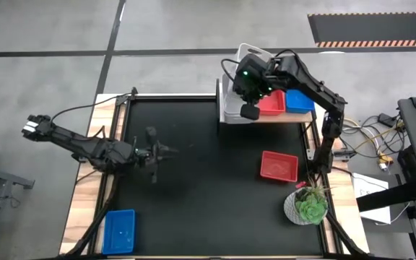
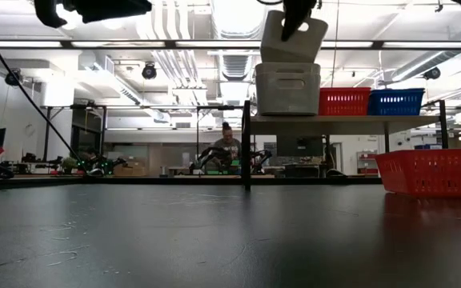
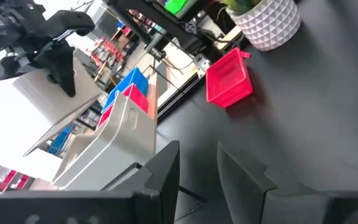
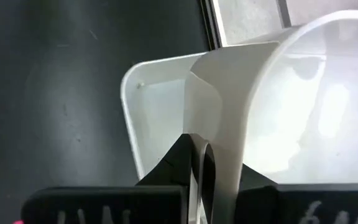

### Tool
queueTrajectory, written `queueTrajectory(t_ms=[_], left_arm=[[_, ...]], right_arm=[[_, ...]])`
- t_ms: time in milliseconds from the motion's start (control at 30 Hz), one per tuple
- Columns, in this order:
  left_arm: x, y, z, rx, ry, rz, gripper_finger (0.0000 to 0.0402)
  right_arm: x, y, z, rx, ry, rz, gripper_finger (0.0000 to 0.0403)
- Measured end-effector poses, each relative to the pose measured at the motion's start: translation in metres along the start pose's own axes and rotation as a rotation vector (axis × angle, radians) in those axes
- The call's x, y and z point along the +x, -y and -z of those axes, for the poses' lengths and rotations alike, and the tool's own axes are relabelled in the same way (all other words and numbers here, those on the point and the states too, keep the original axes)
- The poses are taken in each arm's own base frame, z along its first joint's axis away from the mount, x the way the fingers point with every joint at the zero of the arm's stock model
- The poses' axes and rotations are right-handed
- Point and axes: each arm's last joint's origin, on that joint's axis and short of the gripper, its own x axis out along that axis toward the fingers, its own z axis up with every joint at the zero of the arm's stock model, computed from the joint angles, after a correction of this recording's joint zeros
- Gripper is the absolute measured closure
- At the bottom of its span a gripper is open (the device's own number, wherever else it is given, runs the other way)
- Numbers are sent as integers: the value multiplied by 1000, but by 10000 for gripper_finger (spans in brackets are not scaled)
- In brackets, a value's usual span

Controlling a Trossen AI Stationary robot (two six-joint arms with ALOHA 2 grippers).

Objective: Stack baskets on shelf by color
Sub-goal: Stack the gray bin on top of the gray bins on the shelf

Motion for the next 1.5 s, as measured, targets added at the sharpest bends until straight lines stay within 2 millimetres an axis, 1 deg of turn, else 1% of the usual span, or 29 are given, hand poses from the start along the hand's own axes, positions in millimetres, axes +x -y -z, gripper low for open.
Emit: queueTrajectory(t_ms=[367, 733, 1200, 1500], left_arm=[[10, -6, 9, 3, -53, -21, 309], [10, -7, 10, -19, -57, -26, 309], [10, -7, 10, -25, -56, -28, 309], [10, -8, 9, -28, -51, -32, 309]], right_arm=[[22, 3, -7, -44, -49, -12, 394], [22, -1, -7, -55, -25, -113, 394], [22, -2, -7, -14, -26, -117, 394], [22, -2, -7, -37, -25, -117, 394]])
